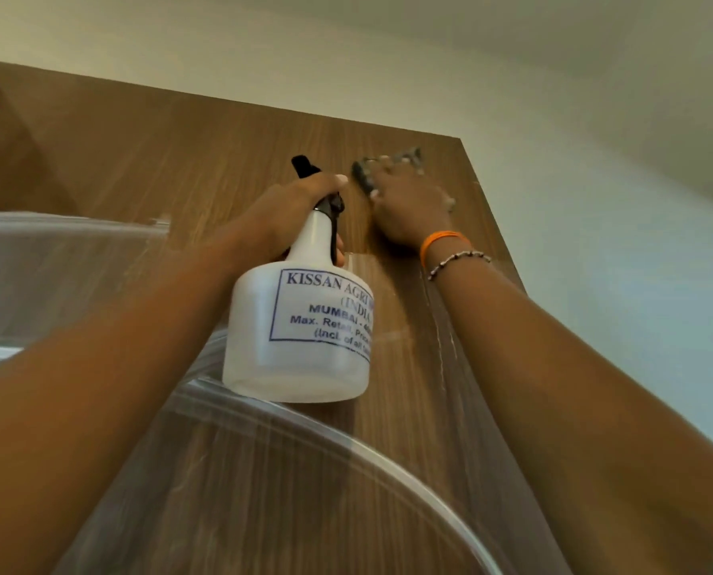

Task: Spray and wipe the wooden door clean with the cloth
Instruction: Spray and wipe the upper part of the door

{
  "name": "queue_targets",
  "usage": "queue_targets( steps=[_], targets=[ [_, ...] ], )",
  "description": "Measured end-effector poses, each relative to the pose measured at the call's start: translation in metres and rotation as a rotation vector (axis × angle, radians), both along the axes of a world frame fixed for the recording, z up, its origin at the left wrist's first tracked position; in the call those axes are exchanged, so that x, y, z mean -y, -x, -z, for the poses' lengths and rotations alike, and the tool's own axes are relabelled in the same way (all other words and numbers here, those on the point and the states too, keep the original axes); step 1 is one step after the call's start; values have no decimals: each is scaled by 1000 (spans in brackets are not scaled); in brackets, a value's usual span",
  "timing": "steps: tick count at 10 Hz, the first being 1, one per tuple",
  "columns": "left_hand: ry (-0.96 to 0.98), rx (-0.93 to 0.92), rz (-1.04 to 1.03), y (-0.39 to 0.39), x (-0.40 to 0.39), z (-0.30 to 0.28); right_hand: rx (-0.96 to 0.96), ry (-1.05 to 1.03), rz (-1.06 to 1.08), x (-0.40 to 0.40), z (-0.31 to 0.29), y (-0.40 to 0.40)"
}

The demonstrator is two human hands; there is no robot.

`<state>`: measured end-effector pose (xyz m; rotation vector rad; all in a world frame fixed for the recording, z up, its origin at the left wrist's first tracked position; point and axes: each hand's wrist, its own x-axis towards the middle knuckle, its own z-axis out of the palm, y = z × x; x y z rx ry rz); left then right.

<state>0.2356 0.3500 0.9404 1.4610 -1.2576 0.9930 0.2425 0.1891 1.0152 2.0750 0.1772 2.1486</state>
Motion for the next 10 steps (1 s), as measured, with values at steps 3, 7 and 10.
queue_targets(
  steps=[3, 7, 10],
  targets=[
    [8, -133, 90, -8, 10, -3, -31, 18, -68, 47, 33, 3],
    [-17, -181, 144, -12, 11, -2, 96, -201, -53, 45, 78, 1],
    [-25, -192, 124, -15, 8, -1, 38, 42, -45, 16, 106, -1]
  ],
)
